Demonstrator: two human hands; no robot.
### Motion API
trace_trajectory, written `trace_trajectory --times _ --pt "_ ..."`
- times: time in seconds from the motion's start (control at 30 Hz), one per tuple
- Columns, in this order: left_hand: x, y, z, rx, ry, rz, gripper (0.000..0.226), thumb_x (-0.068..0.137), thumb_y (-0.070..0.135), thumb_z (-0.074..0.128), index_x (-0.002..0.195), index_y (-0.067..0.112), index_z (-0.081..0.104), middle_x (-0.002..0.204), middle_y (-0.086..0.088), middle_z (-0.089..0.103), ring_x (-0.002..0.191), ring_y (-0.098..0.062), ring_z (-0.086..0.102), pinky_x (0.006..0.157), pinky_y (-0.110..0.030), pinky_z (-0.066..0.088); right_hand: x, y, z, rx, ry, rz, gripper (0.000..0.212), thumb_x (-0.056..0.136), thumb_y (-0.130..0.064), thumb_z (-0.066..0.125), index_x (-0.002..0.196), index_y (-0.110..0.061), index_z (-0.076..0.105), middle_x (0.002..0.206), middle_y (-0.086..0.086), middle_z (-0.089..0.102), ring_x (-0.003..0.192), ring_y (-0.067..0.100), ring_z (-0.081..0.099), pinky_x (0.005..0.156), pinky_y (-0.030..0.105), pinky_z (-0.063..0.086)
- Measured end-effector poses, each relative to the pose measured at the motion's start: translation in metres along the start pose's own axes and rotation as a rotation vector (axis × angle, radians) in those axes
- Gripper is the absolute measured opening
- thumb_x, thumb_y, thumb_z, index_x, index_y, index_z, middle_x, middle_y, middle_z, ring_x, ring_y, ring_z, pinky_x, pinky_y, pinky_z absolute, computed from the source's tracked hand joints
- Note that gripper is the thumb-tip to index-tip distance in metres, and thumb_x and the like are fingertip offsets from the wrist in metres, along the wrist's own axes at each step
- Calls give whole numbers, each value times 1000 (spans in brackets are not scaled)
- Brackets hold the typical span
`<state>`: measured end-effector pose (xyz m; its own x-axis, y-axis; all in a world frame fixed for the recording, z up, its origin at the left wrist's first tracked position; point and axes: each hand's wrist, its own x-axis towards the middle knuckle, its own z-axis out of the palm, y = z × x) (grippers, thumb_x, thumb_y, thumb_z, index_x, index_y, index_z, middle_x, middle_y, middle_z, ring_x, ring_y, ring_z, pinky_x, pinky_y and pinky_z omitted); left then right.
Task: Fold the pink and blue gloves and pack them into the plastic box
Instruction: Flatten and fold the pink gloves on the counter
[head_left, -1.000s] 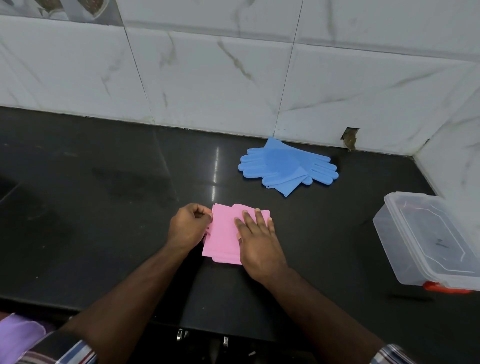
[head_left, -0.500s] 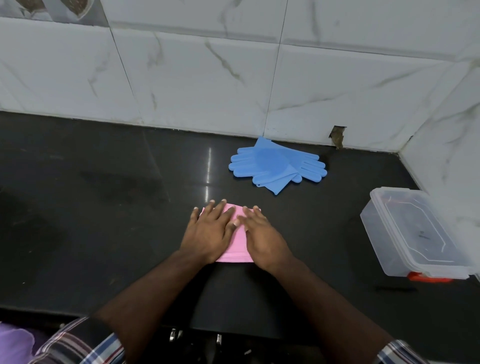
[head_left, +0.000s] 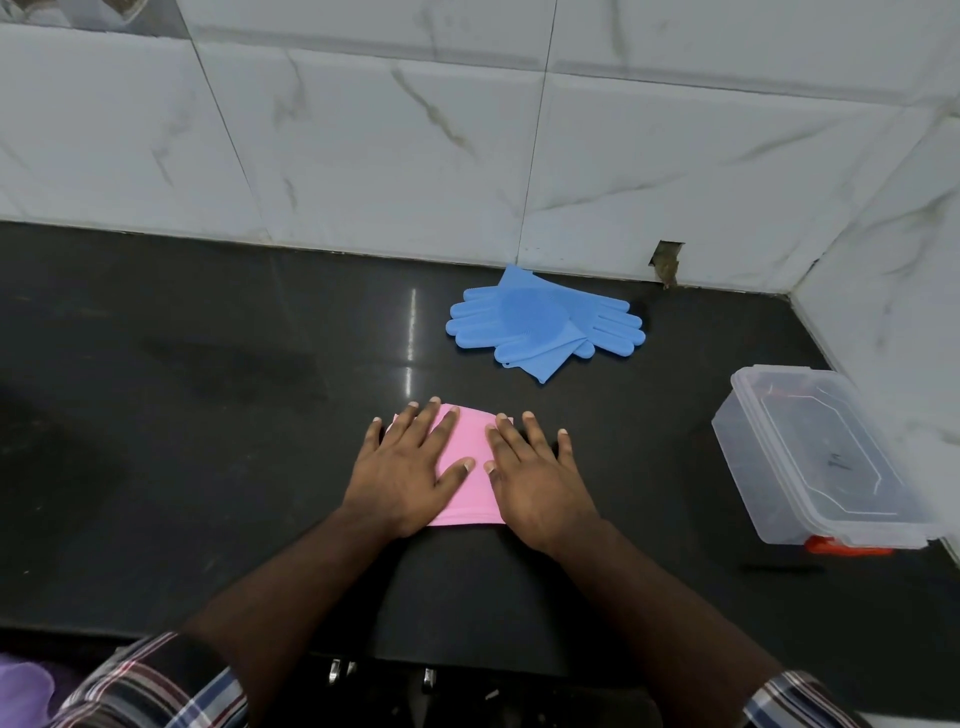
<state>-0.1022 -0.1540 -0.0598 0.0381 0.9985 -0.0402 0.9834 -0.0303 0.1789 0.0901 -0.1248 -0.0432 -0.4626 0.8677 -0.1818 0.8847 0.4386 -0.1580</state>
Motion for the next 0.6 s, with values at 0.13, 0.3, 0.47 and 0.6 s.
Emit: trace_trajectory --times 0.13,0.3,0.47,0.6 --pt "2 0 1 12 -14 -5 77 93 73 9 160 35 2 169 7 0 155 -16 1 124 -52 6 0 -1 -2 10 -13 9 56 105 -42 13 157 -24 6 165 -8 -3 151 19 -12 119 59 -3" --pt "3 3 -3 42 -54 -12 77 93 72 6 159 34 -3 169 7 -4 155 -17 -2 123 -56 4 0 -1 -4 22 -27 19 56 105 -43 13 157 -23 5 165 -8 -3 152 19 -11 119 61 -1" --pt "3 4 -11 66 -142 -20 78 94 72 8 159 33 -8 169 6 -11 155 -17 -8 121 -59 0 -2 -5 -8 26 -56 13 56 105 -42 15 157 -22 4 166 -7 -3 151 20 -12 118 62 -2" --pt "13 12 -34 96 -204 -26 82 95 72 20 158 31 -11 168 4 -14 155 -22 -10 118 -64 -2 -4 -4 -23 70 -41 16 56 106 -37 23 157 -21 6 166 -5 -3 152 19 -9 119 60 0"
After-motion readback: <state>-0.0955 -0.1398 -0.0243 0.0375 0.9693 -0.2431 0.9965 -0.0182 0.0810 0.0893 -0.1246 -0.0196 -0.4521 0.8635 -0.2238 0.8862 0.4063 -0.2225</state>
